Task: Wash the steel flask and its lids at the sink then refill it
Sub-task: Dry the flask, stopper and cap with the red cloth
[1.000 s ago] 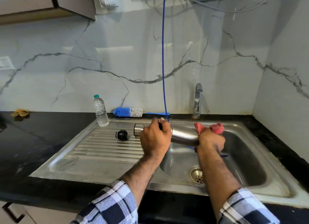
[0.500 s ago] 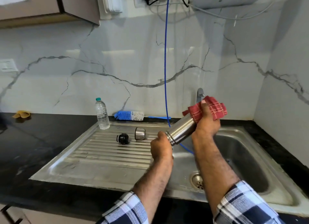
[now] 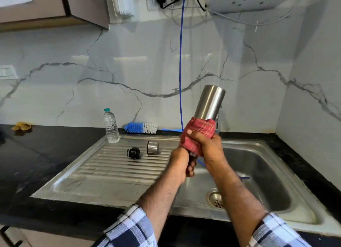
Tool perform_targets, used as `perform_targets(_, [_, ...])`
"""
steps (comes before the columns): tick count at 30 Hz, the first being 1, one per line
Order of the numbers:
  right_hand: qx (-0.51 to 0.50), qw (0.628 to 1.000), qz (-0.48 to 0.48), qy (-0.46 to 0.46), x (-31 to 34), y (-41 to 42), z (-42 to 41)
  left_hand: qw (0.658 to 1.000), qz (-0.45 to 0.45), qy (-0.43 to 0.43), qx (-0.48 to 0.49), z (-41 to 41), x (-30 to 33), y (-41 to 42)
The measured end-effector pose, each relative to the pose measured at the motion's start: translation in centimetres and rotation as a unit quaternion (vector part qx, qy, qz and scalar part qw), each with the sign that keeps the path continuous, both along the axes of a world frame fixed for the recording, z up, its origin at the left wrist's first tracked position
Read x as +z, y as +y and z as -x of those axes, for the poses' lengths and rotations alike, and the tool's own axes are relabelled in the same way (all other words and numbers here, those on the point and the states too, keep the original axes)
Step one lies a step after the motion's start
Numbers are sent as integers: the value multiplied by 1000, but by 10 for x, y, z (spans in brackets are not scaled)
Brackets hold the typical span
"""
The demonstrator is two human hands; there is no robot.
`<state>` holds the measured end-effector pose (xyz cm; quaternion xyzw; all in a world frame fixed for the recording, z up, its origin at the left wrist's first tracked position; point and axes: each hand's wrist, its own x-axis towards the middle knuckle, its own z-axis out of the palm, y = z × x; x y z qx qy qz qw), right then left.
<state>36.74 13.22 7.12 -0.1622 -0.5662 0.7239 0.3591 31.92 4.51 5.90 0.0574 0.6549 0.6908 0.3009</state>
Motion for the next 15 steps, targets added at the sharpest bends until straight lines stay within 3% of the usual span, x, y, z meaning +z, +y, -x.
perform_targets(2, [-17, 997, -65, -47, 9, 23, -12, 993, 95, 71, -13, 21, -9, -14])
perform_targets(4, [-27, 973, -178, -144, 12, 43, -21, 985, 84, 143, 54, 42, -6, -28])
perform_targets(6, [-25, 922, -297, -245, 10, 54, -30, 967, 32, 227, 110, 54, 15, -37])
perform_targets(8, [-1, 865, -395, -309, 8, 57, -38, 944, 40, 310, 107, 59, 40, -41])
perform_targets(12, [76, 796, -493, -342, 13, 62, -53, 874, 191, 442, 65, 64, 60, -47])
perform_targets(15, [94, 777, -513, -352, 22, 74, -58, 864, 252, 435, -4, 59, 53, -49])
